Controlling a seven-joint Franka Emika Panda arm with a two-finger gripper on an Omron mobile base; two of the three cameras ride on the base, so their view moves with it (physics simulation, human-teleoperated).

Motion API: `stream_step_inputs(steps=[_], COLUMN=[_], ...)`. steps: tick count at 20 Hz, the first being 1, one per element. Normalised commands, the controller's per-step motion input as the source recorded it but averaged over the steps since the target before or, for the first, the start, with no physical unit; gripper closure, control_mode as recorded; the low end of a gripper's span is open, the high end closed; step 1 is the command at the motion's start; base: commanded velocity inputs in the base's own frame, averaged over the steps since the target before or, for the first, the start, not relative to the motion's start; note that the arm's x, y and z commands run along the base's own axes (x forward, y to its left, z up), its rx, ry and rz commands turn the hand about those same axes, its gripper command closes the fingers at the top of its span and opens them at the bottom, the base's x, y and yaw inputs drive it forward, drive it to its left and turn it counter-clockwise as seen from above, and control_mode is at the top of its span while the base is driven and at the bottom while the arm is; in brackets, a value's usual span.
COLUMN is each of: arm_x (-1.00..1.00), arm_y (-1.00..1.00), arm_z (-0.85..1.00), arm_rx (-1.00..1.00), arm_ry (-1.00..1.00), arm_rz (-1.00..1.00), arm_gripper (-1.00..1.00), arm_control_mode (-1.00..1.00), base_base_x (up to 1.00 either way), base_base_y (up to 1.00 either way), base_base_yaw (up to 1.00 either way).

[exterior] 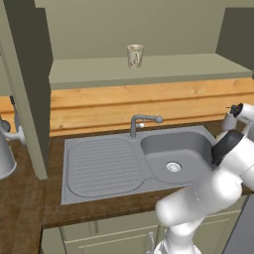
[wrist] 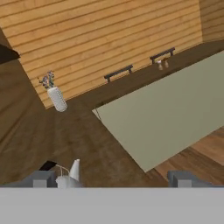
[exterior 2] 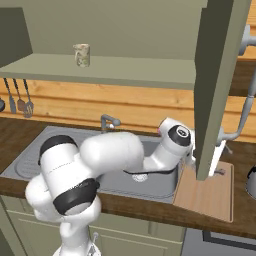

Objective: Pick the kettle from the counter and place it on the tray. Then pick the mug from the cabinet and place it on the tray. Then close the cabinet doors.

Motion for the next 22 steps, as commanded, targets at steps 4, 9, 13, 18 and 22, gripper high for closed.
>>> stream_step_inputs(steps=[4, 9, 13, 18, 22], arm_x=[0.01, 0.06, 0.17, 0.15, 0.17], arm_y=[-0.41, -0.29, -0.07, -0.06, -0.09], arm_z=[-0.26, -0.18, -0.10, -0.23, -0.26], arm_rx=[-0.03, -0.06, -0.08, -0.04, 0.00], arm_ry=[0.00, 0.00, 0.00, 0.00, 0.00], arm_rz=[0.00, 0.00, 0.00, 0.00, 0.00], arm_gripper=[-1.00, -1.00, -1.00, -1.00, -1.00], arm_control_mode=[-1.00, -1.00, -1.00, -1.00, -1.00], base_base_x=[0.00, 0.00, 0.00, 0.00, 0.00], base_base_y=[0.00, 0.00, 0.00, 0.00, 0.00], base_base_yaw=[0.00, 0.00, 0.00, 0.00, 0.00])
